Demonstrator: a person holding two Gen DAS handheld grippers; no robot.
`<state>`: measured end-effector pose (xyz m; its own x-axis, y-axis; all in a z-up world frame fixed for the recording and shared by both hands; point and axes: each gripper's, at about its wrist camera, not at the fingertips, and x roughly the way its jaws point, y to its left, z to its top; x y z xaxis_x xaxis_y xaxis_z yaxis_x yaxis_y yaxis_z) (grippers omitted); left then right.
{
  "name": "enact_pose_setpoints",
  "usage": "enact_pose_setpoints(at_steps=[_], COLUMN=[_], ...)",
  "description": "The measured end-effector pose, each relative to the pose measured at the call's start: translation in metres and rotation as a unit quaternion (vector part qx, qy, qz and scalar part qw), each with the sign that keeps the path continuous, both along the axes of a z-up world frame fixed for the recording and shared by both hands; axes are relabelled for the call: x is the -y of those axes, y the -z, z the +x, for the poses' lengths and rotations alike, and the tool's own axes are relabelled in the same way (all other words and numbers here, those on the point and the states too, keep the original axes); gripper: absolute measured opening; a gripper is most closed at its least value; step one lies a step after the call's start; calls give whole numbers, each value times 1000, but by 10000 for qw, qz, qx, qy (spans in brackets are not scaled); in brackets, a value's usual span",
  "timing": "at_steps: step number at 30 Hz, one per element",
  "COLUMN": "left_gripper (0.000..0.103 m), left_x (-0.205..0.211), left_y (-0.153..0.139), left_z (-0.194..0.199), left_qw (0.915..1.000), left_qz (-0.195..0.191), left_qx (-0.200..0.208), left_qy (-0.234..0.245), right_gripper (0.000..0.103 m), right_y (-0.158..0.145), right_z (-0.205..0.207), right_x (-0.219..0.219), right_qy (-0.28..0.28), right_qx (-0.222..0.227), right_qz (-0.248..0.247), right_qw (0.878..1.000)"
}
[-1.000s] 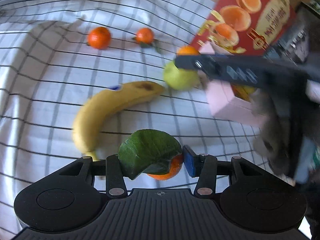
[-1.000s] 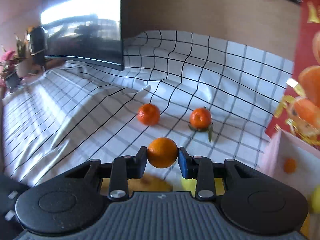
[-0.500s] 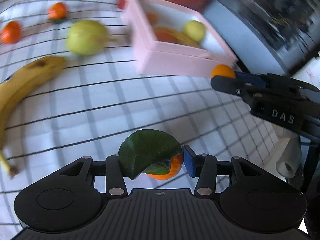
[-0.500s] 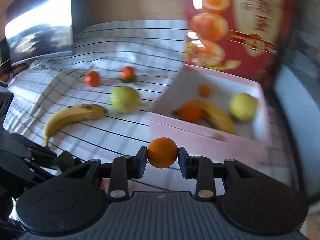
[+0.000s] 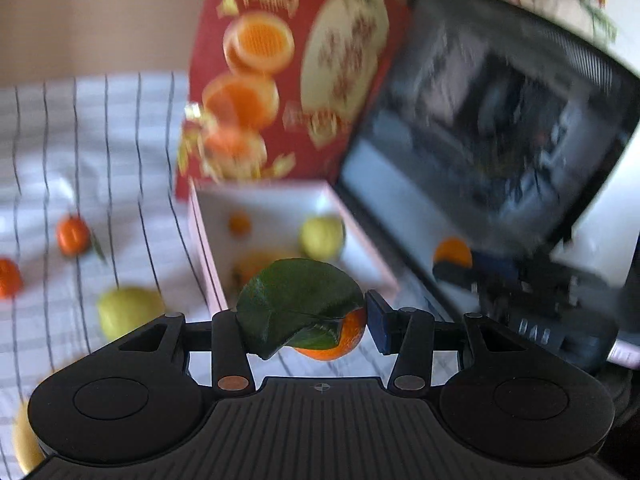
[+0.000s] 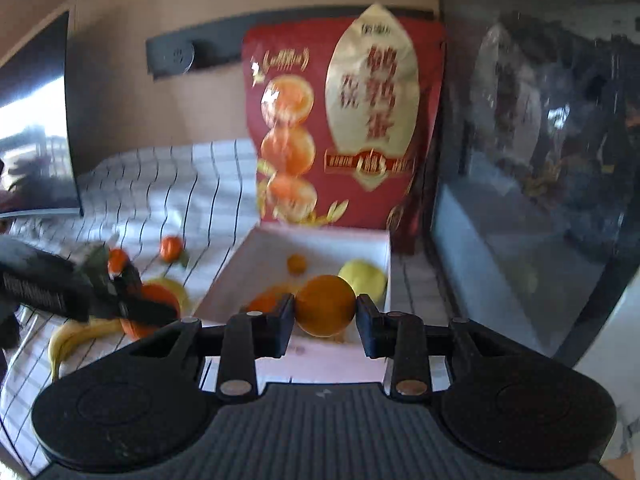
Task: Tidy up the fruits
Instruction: 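Carry both held tangerines over the pink box with both grippers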
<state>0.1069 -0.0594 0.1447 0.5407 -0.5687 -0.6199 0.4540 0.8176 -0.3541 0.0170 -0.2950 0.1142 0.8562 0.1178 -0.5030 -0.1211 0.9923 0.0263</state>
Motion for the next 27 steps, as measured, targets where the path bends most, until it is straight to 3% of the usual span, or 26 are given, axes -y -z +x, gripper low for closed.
enact_pose_setpoints(at_steps=[5, 13, 27], left_gripper=[51, 51, 51], left_x=[-4, 0, 9], left_y=[-12, 5, 40], left_z=[13, 34, 98], left_qw=[9995, 9996, 9984], left_qz=[-100, -150, -308], left_qx=[211, -17, -405], left_qy=[-215, -250, -249], right_gripper=[33, 33, 33], right_y=[-10, -7, 43], right_z=[16, 36, 85], right_x=[-1, -11, -25], right_qy=[-41, -115, -14], right_qx=[229, 328, -362], right_qz=[52, 102, 53], right_qw=[9997, 9993, 9993])
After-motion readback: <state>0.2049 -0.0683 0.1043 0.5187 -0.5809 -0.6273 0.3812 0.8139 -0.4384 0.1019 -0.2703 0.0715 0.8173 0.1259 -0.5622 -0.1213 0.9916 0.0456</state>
